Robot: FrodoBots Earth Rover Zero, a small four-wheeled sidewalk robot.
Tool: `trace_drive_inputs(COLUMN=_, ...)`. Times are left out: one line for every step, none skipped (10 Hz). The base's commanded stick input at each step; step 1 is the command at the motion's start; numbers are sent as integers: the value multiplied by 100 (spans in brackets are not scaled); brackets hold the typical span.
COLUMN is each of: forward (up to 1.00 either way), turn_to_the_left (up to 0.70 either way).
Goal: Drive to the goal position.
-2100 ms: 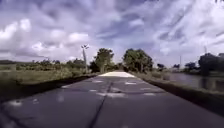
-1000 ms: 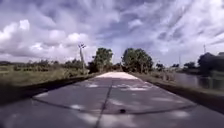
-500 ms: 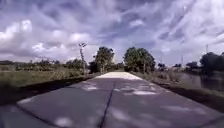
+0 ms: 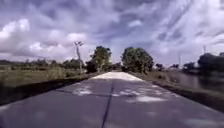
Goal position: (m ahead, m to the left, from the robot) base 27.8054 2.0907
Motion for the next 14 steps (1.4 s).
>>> trace_drive_inputs(forward=100, turn_to_the_left=0)
trace_drive_inputs(forward=100, turn_to_the_left=0)
trace_drive_inputs(forward=100, turn_to_the_left=0)
trace_drive_inputs(forward=100, turn_to_the_left=0)
trace_drive_inputs(forward=100, turn_to_the_left=0)
trace_drive_inputs(forward=100, turn_to_the_left=0)
trace_drive_inputs(forward=100, turn_to_the_left=0)
trace_drive_inputs(forward=100, turn_to_the_left=0)
trace_drive_inputs(forward=100, turn_to_the_left=0)
trace_drive_inputs(forward=100, turn_to_the_left=0)
trace_drive_inputs(forward=100, turn_to_the_left=0)
trace_drive_inputs(forward=100, turn_to_the_left=0)
trace_drive_inputs(forward=100, turn_to_the_left=0)
trace_drive_inputs(forward=100, turn_to_the_left=0)
